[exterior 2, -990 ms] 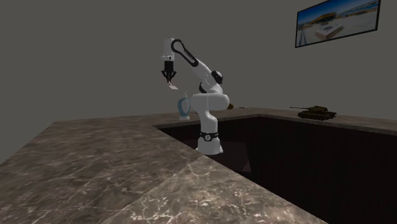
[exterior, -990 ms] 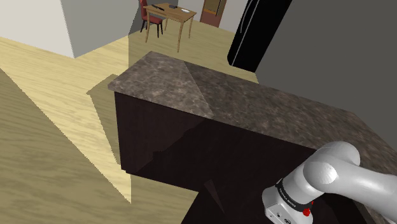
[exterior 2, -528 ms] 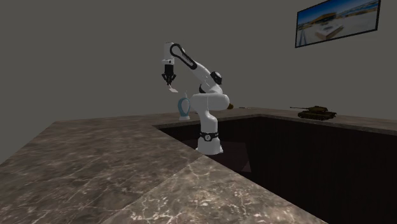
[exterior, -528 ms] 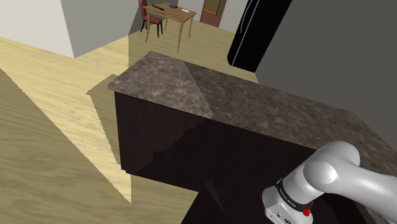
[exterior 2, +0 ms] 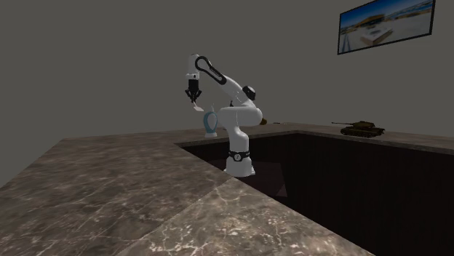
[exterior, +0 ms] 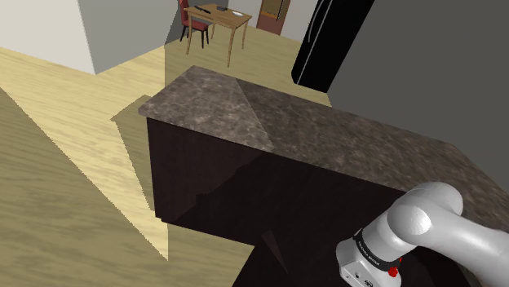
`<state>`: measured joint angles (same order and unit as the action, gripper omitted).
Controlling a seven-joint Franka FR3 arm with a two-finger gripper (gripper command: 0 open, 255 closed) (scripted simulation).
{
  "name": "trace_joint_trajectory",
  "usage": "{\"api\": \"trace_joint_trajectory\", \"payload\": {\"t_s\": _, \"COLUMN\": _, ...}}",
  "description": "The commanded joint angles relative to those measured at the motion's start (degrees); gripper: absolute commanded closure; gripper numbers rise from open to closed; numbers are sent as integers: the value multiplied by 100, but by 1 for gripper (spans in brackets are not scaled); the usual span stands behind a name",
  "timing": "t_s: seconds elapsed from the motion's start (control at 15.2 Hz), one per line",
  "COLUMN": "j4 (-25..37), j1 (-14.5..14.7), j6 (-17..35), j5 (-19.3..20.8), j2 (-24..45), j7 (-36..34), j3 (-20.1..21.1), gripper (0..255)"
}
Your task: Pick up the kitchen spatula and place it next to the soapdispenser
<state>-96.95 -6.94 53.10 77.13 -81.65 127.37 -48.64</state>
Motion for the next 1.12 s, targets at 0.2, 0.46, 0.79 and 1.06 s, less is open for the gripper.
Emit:
{"api": "trace_joint_trajectory", "payload": {"t_s": 0.2, "j4": -394, "j1": -140, "j6": 150, "j5": 113, "j2": -300, "j7": -77, "j3": -138, "gripper": 255}}
{"api": "trace_joint_trajectory", "payload": {"t_s": 0.46, "j4": -696, "j1": -260, "j6": 264, "j5": 214, "j2": -532, "j7": -127, "j3": -258, "gripper": 255}}
{"api": "trace_joint_trajectory", "payload": {"t_s": 0.79, "j4": -1044, "j1": -407, "j6": 406, "j5": 359, "j2": -809, "j7": -172, "j3": -428, "gripper": 255}}
{"api": "trace_joint_trajectory", "payload": {"t_s": 1.06, "j4": -1300, "j1": -524, "j6": 519, "j5": 489, "j2": -1020, "j7": -196, "j3": -579, "gripper": 255}}
